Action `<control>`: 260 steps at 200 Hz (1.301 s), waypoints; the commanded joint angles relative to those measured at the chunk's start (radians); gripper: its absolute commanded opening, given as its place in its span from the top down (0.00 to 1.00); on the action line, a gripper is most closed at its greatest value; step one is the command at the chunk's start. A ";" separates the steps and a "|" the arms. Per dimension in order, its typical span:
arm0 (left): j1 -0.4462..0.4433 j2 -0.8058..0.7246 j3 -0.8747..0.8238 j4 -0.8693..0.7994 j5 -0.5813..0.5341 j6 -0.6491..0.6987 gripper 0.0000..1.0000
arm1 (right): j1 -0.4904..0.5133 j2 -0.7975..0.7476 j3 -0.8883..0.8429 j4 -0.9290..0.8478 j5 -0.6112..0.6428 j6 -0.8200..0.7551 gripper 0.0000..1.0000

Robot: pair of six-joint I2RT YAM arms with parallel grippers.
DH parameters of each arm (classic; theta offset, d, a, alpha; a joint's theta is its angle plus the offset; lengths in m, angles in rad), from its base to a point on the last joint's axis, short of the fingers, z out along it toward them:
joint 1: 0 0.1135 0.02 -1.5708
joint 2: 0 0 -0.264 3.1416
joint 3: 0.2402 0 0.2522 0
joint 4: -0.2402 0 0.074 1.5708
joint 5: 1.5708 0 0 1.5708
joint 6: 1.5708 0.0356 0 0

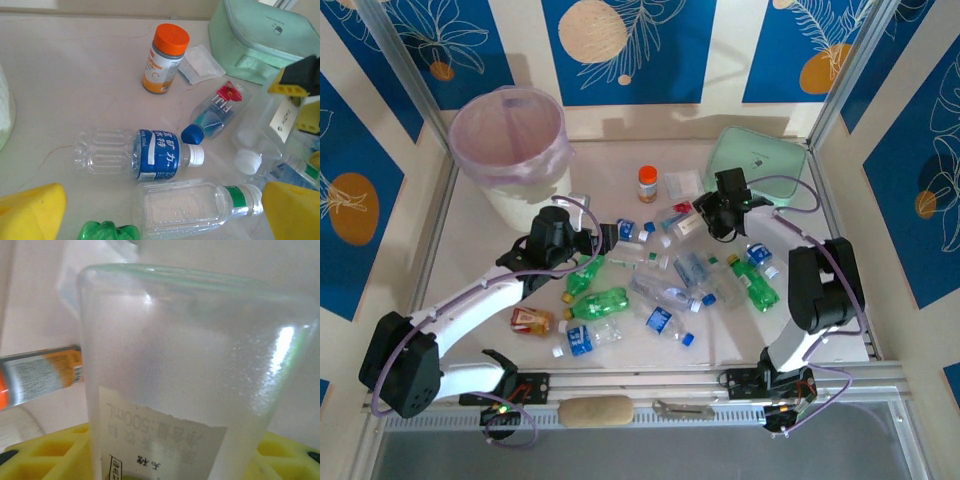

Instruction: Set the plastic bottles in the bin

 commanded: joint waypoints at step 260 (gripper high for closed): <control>-0.118 0.525 0.489 0.029 0.633 -0.069 0.01 | 0.066 -0.307 -0.030 0.047 -0.404 -0.350 0.66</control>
